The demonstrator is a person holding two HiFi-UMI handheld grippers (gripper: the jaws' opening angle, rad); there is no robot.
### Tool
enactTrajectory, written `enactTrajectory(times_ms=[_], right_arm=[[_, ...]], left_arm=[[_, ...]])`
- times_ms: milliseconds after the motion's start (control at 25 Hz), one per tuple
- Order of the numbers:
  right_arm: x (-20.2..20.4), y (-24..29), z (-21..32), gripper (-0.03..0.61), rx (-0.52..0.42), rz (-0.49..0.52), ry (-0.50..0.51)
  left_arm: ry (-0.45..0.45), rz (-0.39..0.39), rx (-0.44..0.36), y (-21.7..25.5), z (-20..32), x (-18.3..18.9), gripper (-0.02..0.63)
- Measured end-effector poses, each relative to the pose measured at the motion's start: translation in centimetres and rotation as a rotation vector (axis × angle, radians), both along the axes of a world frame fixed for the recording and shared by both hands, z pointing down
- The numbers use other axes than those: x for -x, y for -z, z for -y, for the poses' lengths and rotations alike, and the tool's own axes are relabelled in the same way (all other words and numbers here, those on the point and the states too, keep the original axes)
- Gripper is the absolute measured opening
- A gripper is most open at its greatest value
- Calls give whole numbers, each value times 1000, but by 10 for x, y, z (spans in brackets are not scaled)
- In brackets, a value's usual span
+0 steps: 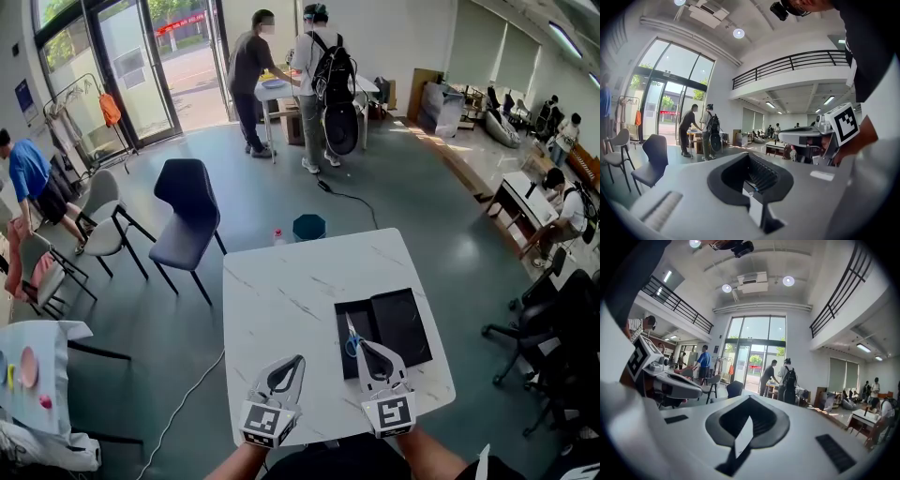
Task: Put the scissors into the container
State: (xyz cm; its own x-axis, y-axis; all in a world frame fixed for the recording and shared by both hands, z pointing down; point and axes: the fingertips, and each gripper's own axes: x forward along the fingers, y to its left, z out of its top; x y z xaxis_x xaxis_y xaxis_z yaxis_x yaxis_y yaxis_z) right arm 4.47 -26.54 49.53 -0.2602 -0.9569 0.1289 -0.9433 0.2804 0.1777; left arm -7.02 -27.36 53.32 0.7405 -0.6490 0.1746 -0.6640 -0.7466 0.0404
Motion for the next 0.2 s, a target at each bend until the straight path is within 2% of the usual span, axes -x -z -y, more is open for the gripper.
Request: enactTrajectory(times_ms=[200], right_arm=[[-1,2,2,6,0,19,9]], left_arm=[[8,6,-8,2,4,0,9]])
